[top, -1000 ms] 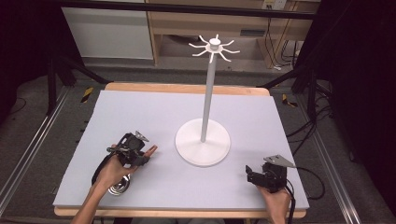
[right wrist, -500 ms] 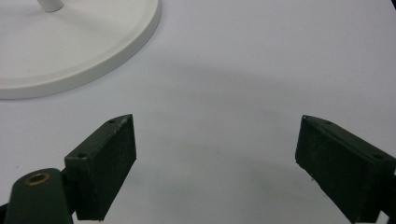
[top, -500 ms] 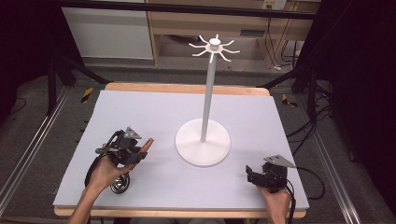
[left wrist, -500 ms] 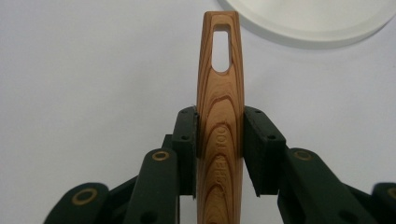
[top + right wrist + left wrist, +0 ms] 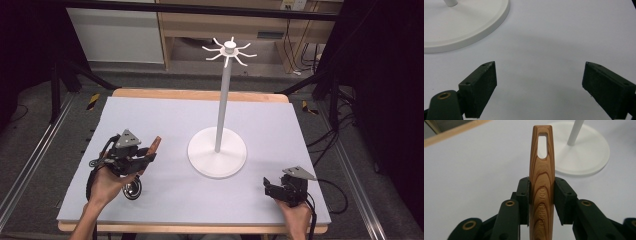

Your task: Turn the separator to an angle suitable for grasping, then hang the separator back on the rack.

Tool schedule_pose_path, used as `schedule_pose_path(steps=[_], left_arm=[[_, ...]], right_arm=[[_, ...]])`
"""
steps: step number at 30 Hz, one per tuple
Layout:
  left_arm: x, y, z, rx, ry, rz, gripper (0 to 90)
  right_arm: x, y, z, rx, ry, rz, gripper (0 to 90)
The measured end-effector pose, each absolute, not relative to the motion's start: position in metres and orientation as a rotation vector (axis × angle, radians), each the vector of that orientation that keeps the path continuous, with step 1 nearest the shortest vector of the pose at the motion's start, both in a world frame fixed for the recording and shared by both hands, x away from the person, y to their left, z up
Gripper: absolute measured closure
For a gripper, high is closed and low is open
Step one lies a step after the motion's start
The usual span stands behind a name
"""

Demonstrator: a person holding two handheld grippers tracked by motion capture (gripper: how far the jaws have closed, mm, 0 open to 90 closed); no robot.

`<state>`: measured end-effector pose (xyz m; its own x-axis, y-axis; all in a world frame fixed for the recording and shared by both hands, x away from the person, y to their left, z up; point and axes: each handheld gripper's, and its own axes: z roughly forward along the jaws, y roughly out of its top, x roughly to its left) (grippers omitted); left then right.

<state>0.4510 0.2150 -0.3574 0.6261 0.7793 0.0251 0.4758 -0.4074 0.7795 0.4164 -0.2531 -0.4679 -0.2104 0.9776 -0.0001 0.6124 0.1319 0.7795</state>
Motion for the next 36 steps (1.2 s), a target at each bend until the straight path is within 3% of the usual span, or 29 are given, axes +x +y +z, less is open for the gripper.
schedule_pose_path(steps=[14,36], left_arm=[[0.439,0.216,-0.325,1.823,0.913,0.616,66.9],[0.445,0.188,-0.257,1.673,0.797,0.636,66.9]], right_arm=[[0.415,-0.254,-0.469,1.522,1.883,0.901,12.8],[0.415,-0.258,-0.468,1.518,1.875,0.908,12.8]])
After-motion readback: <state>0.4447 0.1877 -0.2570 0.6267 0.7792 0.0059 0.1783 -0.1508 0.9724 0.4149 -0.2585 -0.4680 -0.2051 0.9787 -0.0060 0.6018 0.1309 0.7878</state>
